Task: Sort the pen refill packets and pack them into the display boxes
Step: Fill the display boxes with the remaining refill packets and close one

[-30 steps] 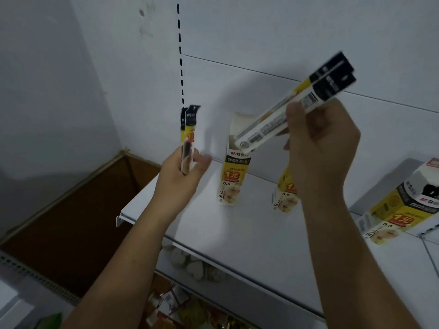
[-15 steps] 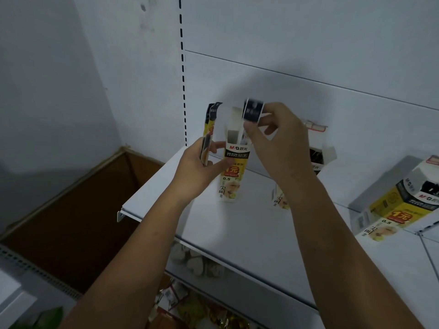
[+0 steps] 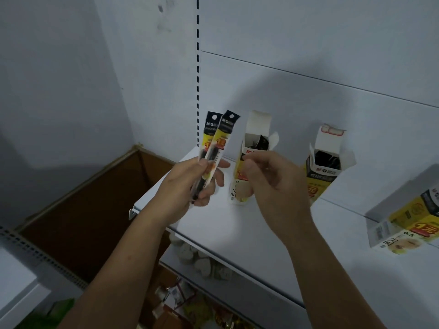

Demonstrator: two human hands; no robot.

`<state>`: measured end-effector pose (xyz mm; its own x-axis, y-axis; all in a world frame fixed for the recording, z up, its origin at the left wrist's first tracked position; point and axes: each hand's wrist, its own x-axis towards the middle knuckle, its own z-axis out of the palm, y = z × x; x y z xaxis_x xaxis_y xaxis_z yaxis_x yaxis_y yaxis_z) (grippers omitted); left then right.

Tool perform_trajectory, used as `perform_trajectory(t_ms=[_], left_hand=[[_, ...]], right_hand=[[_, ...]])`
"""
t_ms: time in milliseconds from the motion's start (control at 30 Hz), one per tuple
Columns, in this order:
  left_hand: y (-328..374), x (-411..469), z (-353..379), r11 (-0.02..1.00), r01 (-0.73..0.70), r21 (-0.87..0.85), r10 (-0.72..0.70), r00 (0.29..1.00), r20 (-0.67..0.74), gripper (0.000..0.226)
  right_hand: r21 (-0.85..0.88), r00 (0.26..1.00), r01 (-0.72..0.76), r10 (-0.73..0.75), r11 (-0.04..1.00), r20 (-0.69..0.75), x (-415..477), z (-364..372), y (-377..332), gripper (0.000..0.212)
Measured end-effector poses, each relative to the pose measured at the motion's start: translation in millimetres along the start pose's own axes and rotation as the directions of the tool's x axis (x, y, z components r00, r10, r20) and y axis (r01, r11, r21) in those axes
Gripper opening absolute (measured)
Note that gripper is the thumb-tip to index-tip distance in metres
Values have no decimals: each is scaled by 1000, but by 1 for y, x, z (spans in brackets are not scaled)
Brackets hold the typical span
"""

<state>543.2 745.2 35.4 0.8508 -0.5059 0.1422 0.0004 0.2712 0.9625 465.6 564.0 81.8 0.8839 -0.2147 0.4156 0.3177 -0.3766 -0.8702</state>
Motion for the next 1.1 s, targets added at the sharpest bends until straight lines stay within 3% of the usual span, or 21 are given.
perform_trajectory(t_ms=[67, 200, 267, 433, 567, 667, 733, 800, 900, 933, 1100], left_hand=[[3, -4, -1, 996, -32, 82, 24, 995, 92, 43], [5, -3, 7, 970, -19, 242, -15, 990, 139, 48], [3, -2, 12, 972, -3, 235, -35, 987, 160, 47], [4, 1, 18, 979, 52, 195, -96, 970, 225, 53], [7, 5, 22, 967, 50, 248, -64, 997, 49, 64], [7, 13, 21, 973, -67, 219, 106, 980, -169, 44], [3, 23, 18, 938, -110, 329, 202, 945, -259, 25], [-4, 34, 15, 861, -89, 501, 224, 950, -216, 24], [-16, 46, 22, 770, -40, 637, 144, 983, -113, 69], [-19, 49, 26, 765, -36, 643, 128, 987, -97, 75], [-33, 55, 31, 783, -25, 621, 104, 991, -90, 68]], right_hand=[[73, 988, -126, 118, 989, 100, -4, 10, 6, 16], [83, 986, -84, 70, 993, 150, -2, 19, 9, 19], [170, 985, -130, 108, 977, 134, 1, 19, 8, 25], [131, 988, -100, 83, 986, 130, 3, 16, 16, 21], [88, 999, 1, 3, 996, -43, 6, 4, 3, 16], [29, 964, 112, -102, 993, -246, 22, -19, -17, 16], [-16, 928, 172, -168, 985, -331, 36, -35, -30, 14], [-71, 901, 214, -225, 974, -371, 50, -45, -39, 17], [-125, 896, 217, -249, 968, -368, 67, -46, -41, 14], [-138, 903, 209, -245, 968, -353, 71, -43, -40, 14], [-183, 960, 164, -199, 969, -197, 78, -27, -18, 13]])
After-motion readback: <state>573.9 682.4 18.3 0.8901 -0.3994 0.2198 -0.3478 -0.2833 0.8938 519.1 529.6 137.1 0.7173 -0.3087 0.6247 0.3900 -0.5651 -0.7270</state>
